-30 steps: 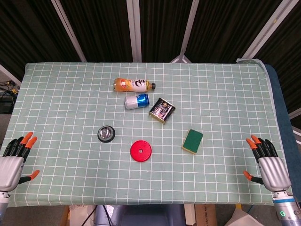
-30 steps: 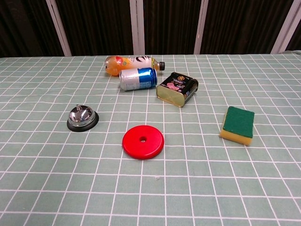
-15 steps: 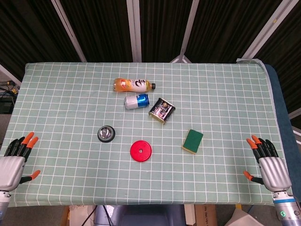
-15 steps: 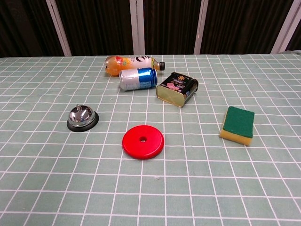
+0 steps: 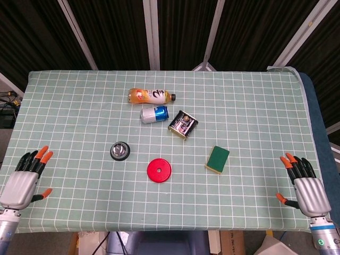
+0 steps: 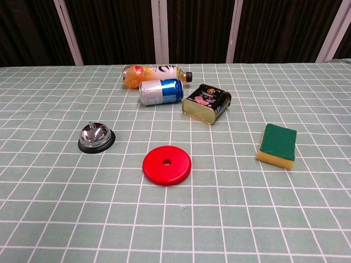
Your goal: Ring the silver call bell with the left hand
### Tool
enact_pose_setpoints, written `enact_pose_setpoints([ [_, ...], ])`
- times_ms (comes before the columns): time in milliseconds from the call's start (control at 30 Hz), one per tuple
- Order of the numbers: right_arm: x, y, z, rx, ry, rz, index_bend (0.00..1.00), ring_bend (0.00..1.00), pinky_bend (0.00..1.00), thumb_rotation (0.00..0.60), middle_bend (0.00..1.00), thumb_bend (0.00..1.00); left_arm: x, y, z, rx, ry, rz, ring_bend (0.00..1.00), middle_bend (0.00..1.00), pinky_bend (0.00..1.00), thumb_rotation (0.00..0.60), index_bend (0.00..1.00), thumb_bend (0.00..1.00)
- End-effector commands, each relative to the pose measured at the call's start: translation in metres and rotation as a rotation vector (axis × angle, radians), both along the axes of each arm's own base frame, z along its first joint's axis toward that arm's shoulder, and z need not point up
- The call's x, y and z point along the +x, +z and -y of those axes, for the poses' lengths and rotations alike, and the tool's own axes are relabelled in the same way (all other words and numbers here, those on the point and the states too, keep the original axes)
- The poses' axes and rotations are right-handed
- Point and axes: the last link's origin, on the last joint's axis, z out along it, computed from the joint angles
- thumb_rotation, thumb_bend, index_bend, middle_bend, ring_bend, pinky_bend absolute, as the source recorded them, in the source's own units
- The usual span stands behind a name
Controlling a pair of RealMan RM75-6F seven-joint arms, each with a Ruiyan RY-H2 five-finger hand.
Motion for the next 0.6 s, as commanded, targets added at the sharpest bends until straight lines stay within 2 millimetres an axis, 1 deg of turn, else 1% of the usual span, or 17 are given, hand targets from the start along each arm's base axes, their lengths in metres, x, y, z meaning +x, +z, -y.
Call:
enact_pose_setpoints([
  [33, 0.000, 0.000, 0.000, 0.000, -0.002, 0.002, 0.00, 0.00, 0.00, 0.600, 0.00, 0.22, 0.017, -0.011, -0.022, -0.027, -0.022, -0.004, 0.00, 0.00, 0.00, 0.600, 0.00, 0.28],
  [167, 0.000, 0.000, 0.001, 0.002, -0.005, 0.007, 0.00, 0.00, 0.00, 0.600, 0.00, 0.22, 0.038, -0.029, -0.048, -0.079, -0.051, -0.014, 0.00, 0.00, 0.00, 0.600, 0.00, 0.46],
  [267, -0.001, 0.000, 0.001, 0.003, -0.006, 0.008, 0.00, 0.00, 0.00, 0.600, 0.00, 0.22, 0.053, -0.042, -0.063, -0.117, -0.061, -0.025, 0.00, 0.00, 0.00, 0.600, 0.00, 0.53],
  [433, -0.001, 0.000, 0.002, 0.007, -0.008, 0.014, 0.00, 0.00, 0.00, 0.600, 0.00, 0.22, 0.077, -0.062, -0.082, -0.179, -0.096, -0.075, 0.00, 0.00, 0.00, 0.600, 0.00, 0.57],
  [600, -0.001, 0.000, 0.003, 0.009, -0.011, 0.019, 0.00, 0.00, 0.00, 0.600, 0.00, 0.22, 0.088, -0.081, -0.092, -0.225, -0.096, -0.114, 0.00, 0.00, 0.00, 0.600, 0.00, 0.58],
])
